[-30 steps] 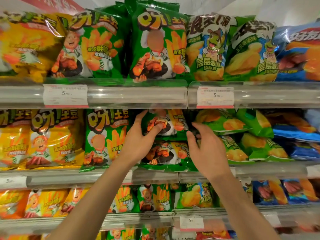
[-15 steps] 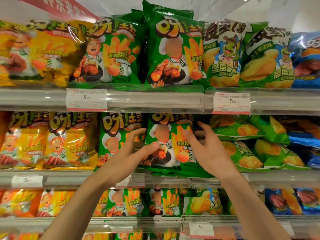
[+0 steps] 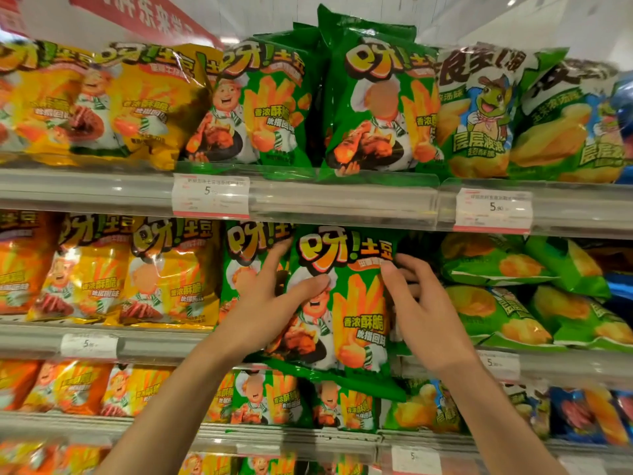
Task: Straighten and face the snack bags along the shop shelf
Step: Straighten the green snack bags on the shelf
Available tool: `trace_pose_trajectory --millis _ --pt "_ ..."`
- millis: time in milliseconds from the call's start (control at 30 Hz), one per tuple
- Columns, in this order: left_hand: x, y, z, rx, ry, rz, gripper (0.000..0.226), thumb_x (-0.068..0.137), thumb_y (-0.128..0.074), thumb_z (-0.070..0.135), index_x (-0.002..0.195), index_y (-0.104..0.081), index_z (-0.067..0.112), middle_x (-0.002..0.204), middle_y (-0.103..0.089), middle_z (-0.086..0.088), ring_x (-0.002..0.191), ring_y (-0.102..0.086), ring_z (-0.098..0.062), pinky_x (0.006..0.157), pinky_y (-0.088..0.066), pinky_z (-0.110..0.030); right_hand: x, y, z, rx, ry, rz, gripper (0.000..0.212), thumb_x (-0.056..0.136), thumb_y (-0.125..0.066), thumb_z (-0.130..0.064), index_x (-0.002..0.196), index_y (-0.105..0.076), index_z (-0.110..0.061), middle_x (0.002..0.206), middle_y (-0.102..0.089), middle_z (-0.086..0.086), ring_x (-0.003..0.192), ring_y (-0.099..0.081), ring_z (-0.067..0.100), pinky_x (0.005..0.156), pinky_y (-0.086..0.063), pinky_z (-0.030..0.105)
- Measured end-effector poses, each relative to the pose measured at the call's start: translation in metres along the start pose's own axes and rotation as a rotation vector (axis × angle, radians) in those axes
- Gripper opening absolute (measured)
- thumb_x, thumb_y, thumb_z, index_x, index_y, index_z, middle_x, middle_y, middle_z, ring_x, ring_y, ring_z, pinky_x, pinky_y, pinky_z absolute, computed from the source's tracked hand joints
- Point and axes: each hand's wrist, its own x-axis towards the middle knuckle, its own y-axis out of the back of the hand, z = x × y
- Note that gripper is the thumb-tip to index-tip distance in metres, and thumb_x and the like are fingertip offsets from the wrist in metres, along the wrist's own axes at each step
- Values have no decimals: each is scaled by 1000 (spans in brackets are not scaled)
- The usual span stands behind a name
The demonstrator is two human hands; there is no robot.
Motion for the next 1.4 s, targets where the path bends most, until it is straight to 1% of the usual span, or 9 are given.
trace_pose_trajectory --millis 167,267,333,533,867,1067,1167,1267,1400 --pt "-17 29 -8 8 -110 10 80 74 -72 71 140 -26 70 118 -40 62 108 -34 39 93 -36 -17 0 -12 -2 -8 42 2 62 83 -36 -75 129 -52 -37 113 -63 -17 104 -60 -2 84 -48 22" --pt "-22 43 -16 9 -131 71 87 70 -70 74 144 -27 63 123 -46 55 113 -39 34 95 -38 -20 8 -19 3 -225 78 8 49 96 -36 -66 131 -51 -37 122 -59 -12 110 -57 0 86 -46 24" --pt "-25 52 -24 -5 -140 102 84 73 -72 68 145 -29 61 129 -55 40 120 -51 17 98 -46 -27 22 -22 7 -498 95 22 55 99 -39 -59 138 -51 -22 133 -54 3 122 -54 20 100 -46 38" --pt "-28 63 -40 3 -155 216 79 81 -74 53 145 -29 61 121 -63 27 106 -64 9 71 -50 -5 63 -40 4 -935 -261 -281 115 77 -29 -93 156 -20 -9 159 -29 20 141 -35 40 111 -38 50" --pt "-25 64 -46 -47 -160 247 76 83 -71 51 146 -30 58 121 -63 27 104 -63 11 70 -49 -4 64 -39 14 -717 -42 -41 76 84 -65 -58 141 -39 -16 136 -52 13 122 -54 37 96 -49 44" --pt "-23 66 -45 -48 -156 285 78 80 -72 59 145 -29 59 128 -59 30 109 -57 18 86 -47 -20 73 -70 31 -578 187 125 89 92 -64 -46 158 -16 -9 162 -25 15 148 -26 34 120 -27 51" --pt "-23 65 -44 -64 -150 260 78 81 -72 57 147 -29 56 131 -60 25 111 -60 12 85 -51 -20 75 -77 44 -676 172 163 101 90 -59 -59 159 -5 -8 167 -10 15 153 -11 31 123 -15 52" --pt "-25 64 -43 -66 -167 252 82 78 -70 58 149 -29 51 127 -60 31 110 -59 15 76 -52 -8 75 -75 53 -645 14 192 121 78 -61 -76 159 4 -12 166 -9 18 152 -15 36 121 -17 54" --pt "-27 62 -39 -76 -187 253 88 71 -66 66 149 -29 49 115 -57 46 106 -58 20 74 -50 -5 77 -74 65 -548 -32 186 116 79 -67 -69 158 -6 -10 151 -35 24 138 -36 41 114 -33 52"
